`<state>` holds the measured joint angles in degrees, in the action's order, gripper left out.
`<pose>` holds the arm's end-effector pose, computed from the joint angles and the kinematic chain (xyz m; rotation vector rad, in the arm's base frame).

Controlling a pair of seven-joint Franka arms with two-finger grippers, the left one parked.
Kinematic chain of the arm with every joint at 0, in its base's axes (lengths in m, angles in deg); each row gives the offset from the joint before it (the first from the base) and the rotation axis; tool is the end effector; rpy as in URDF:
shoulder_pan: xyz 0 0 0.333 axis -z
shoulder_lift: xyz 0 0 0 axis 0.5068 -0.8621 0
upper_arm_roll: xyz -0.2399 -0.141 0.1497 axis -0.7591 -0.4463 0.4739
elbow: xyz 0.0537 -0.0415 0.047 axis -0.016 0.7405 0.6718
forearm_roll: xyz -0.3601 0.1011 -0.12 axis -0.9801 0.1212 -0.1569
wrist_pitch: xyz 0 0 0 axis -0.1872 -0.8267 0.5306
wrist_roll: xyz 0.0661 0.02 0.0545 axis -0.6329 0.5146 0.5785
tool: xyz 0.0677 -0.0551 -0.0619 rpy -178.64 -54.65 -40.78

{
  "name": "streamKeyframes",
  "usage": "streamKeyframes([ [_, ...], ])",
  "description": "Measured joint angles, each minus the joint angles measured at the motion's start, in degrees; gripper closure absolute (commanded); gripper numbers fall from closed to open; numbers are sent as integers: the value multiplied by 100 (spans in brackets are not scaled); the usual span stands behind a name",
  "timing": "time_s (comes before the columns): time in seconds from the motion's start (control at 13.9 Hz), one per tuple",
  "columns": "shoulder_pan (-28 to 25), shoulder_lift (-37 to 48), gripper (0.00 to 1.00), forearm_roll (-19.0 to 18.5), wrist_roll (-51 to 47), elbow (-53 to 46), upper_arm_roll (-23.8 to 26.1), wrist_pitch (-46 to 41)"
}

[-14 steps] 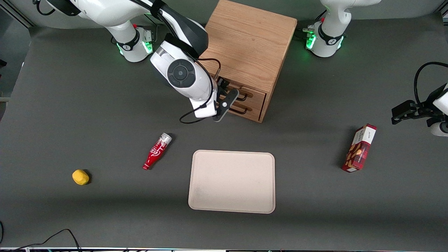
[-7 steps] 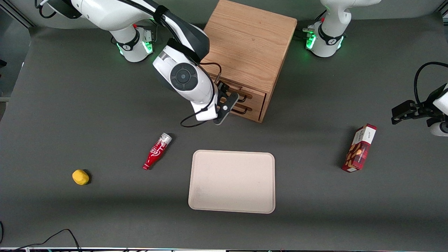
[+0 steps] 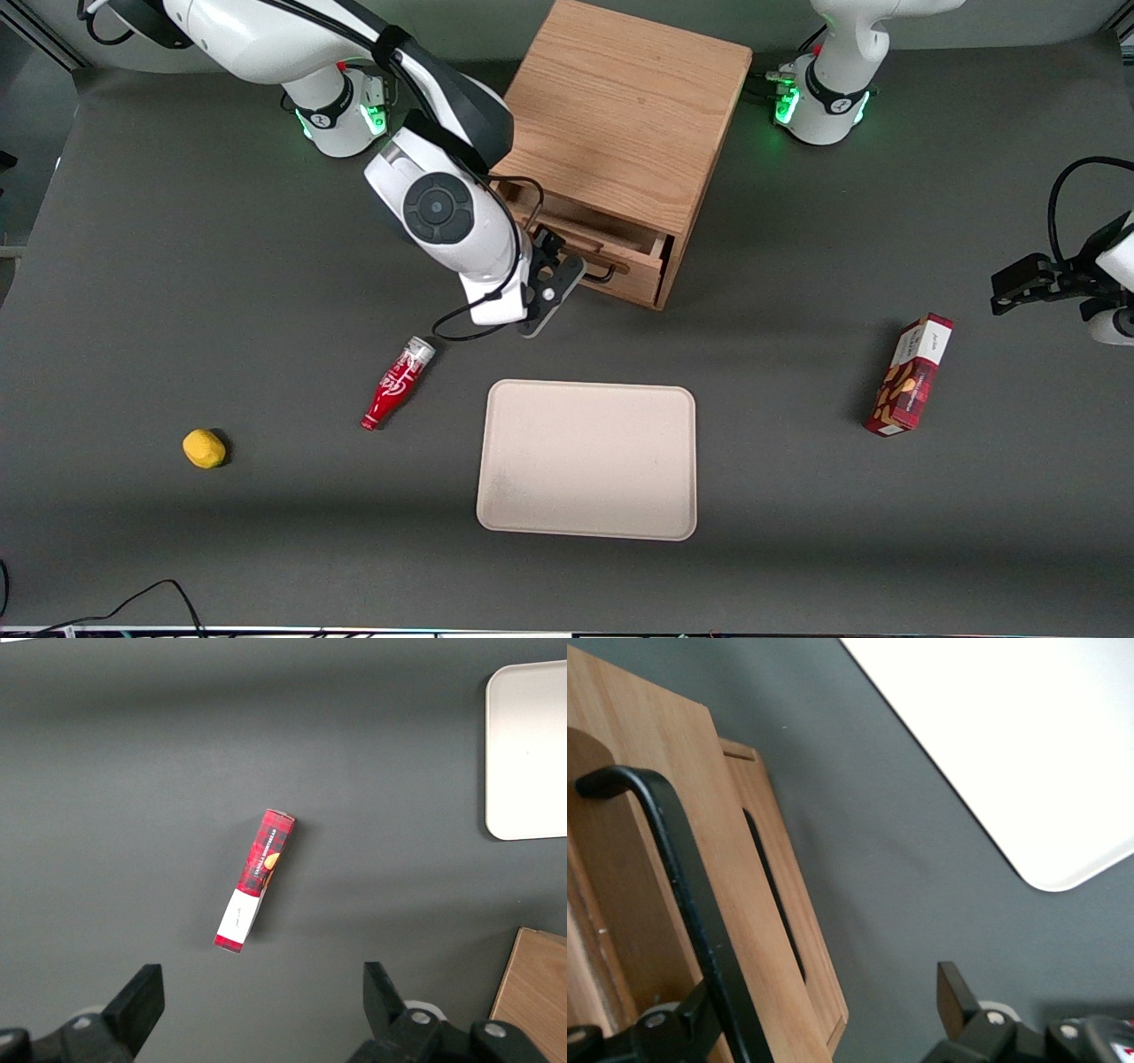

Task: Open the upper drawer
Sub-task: 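Pull the handle outward with the right gripper, sliding the drawer open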

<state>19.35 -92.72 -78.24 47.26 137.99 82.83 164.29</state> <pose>0.5367 0.4276 0.3924 -2.6739 -1.1733 0.1517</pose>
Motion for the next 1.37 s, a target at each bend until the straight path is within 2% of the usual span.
streamKeyframes([
  [0.29,12,7,0,-5,41,-92,-229,46],
  [0.94,1,5,0,-5,308,-134,-832,731],
  [1.37,9,-1,0,10,321,-133,-1005,1071],
])
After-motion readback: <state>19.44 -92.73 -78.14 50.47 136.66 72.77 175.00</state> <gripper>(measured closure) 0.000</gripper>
